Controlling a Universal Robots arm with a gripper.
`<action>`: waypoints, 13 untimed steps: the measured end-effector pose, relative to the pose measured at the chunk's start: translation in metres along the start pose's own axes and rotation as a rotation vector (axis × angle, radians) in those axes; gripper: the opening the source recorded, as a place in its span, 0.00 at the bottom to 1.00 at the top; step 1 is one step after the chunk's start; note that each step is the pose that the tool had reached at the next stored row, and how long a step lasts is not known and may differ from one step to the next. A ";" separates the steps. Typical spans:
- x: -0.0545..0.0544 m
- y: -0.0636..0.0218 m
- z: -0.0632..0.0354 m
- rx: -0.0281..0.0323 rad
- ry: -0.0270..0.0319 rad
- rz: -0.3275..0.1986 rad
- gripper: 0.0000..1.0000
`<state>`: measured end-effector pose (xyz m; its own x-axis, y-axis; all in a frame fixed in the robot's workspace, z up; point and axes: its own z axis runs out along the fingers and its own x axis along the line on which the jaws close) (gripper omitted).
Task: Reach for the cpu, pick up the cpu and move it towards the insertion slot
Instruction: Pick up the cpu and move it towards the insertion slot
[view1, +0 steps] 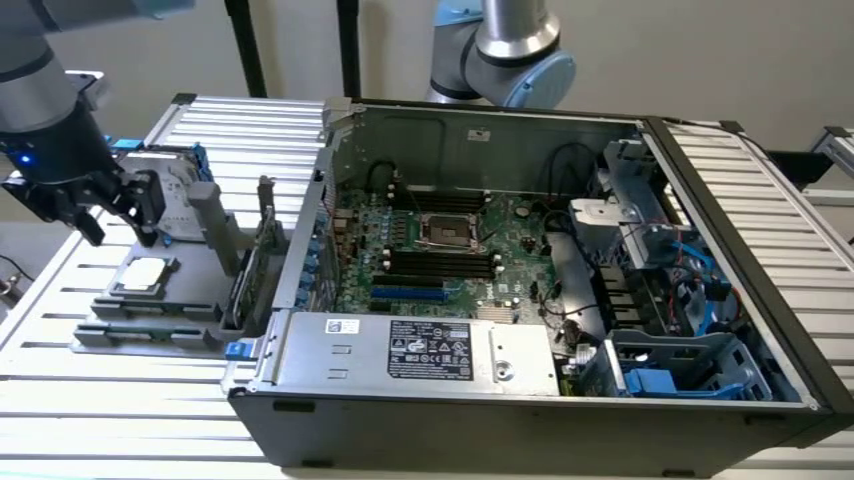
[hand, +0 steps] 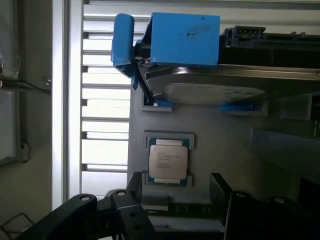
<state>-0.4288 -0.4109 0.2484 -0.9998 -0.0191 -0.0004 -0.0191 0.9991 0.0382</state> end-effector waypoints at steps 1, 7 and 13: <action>0.000 -0.0003 0.0018 0.0000 0.0000 0.000 0.65; -0.001 -0.0040 0.0126 0.0000 0.0000 0.000 0.65; -0.001 -0.0069 0.0233 -0.0002 0.0000 0.000 0.65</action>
<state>-0.4273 -0.4168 0.2248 -0.9998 -0.0190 -0.0004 -0.0190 0.9991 0.0384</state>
